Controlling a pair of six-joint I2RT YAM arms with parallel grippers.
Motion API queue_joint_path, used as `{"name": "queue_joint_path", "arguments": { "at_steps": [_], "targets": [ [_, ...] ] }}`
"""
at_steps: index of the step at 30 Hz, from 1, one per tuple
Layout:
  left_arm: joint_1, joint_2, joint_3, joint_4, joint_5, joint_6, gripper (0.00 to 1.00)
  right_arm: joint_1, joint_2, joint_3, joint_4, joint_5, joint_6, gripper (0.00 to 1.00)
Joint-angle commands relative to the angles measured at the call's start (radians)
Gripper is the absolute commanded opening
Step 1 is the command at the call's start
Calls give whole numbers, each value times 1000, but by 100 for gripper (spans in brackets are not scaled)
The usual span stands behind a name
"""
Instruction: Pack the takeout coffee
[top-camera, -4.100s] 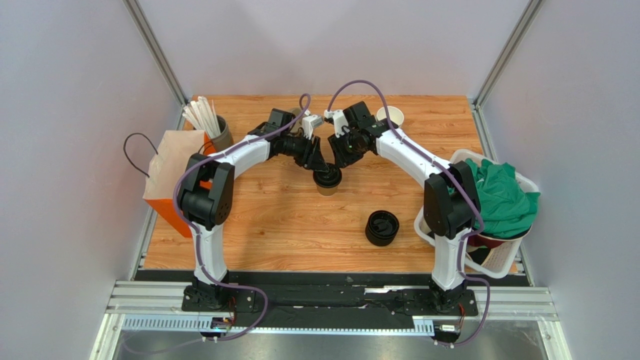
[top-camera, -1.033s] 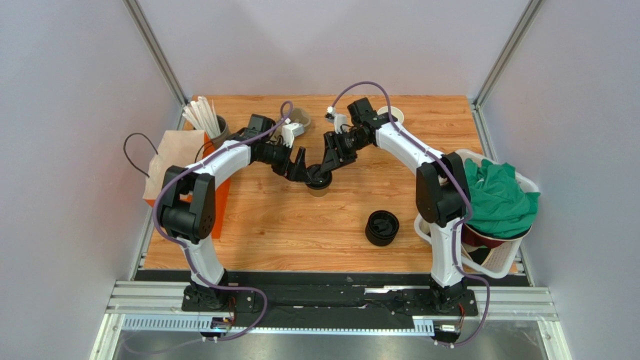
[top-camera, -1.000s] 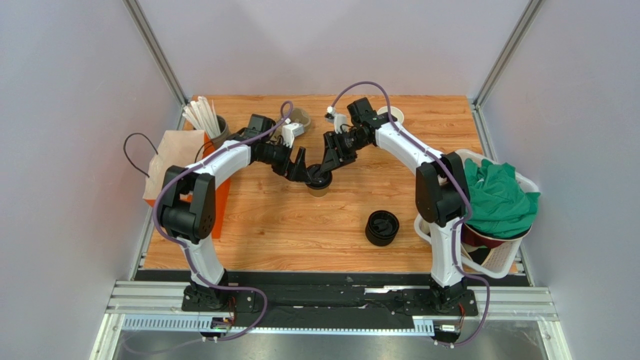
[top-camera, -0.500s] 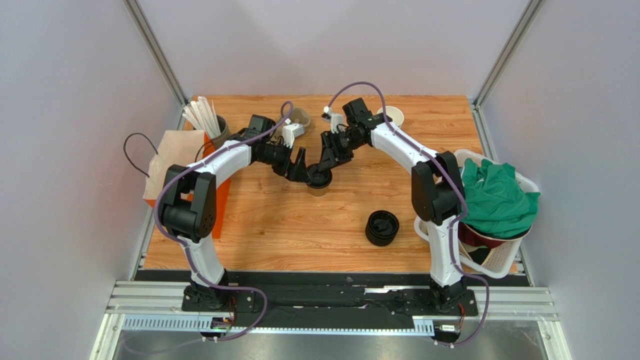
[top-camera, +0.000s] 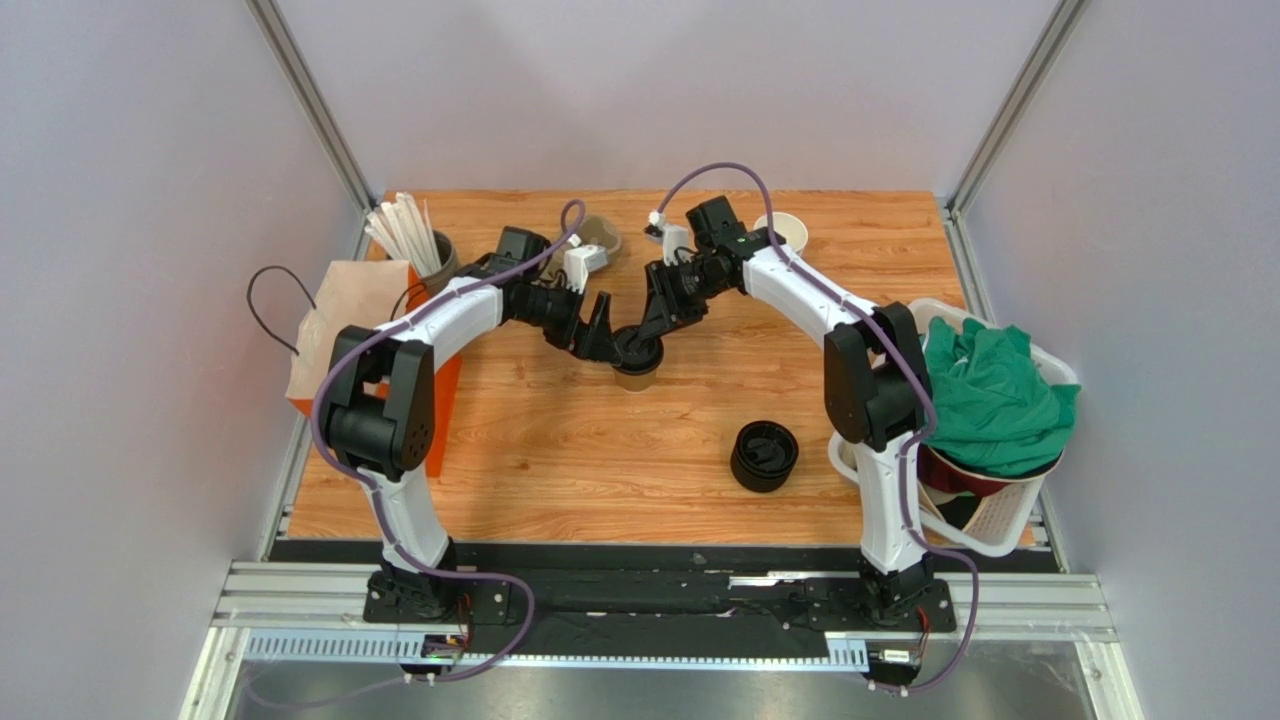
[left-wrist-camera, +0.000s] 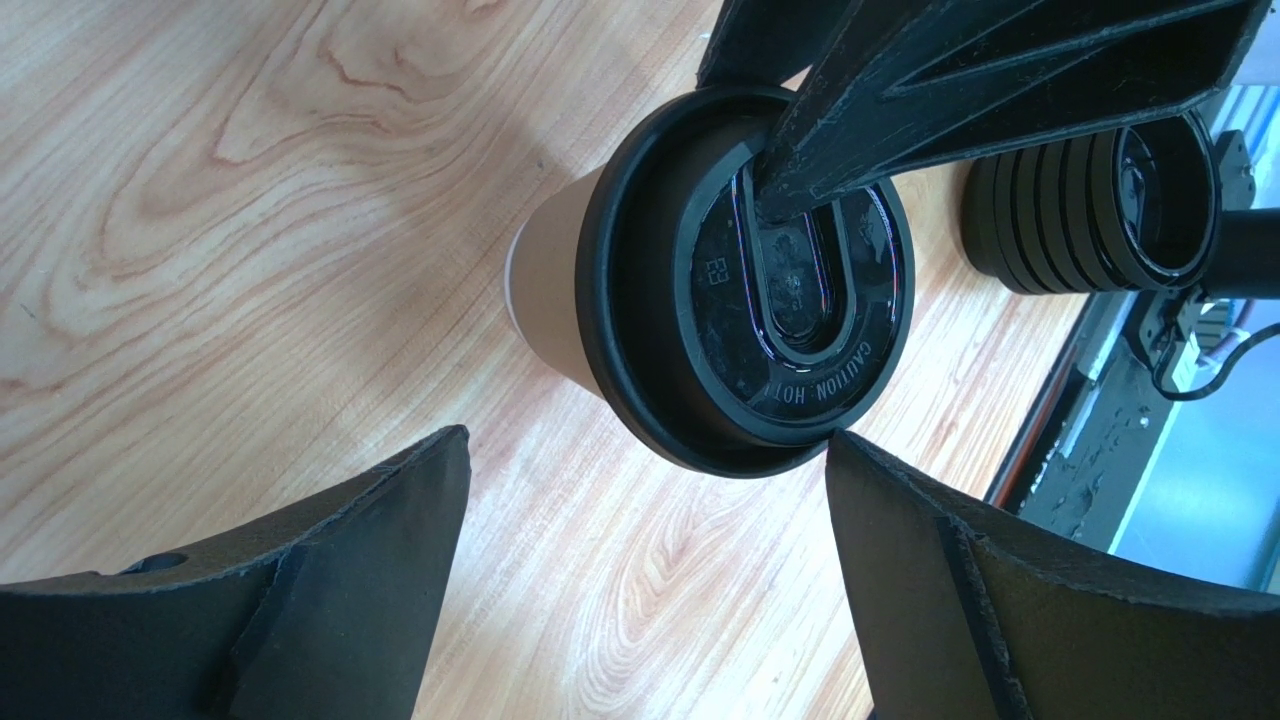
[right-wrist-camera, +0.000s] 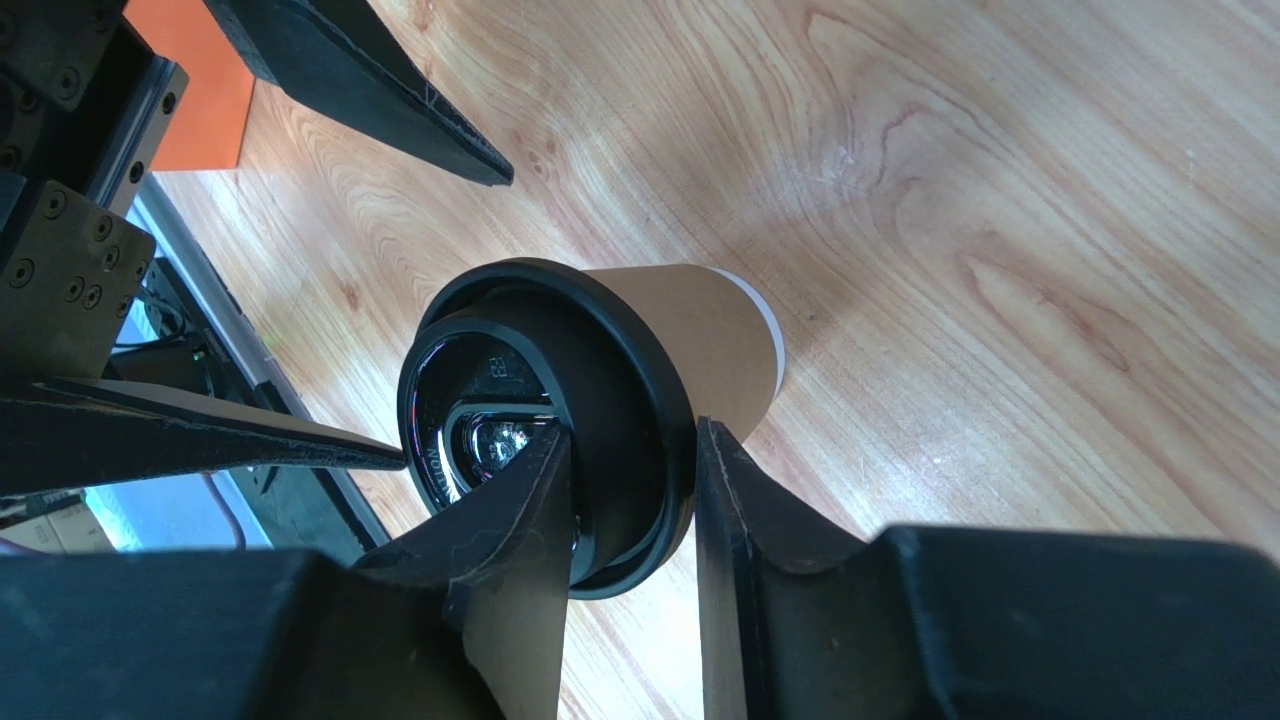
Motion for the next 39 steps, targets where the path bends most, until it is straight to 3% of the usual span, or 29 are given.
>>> {"name": "queue_joint_path", "arguments": {
  "at_steps": [1,11,24,30,39],
  "targets": [
    [2,36,41,25,-53,21,95,-1,-13,-54,7,118,10,28],
    [2,119,121,18,-73,1,92,-27,-68,-95,47,192,30,29],
    [4,145,110,22,-44,-7,73,-39,-57,-93,52,186,34,30],
    [9,123,86,39,-29,-10,79,-56,-62,-100,52,184,33,30],
    [9,177,159,16,-44,-45,79,-58,-60,-110,58,189,34,30]
  ]
}}
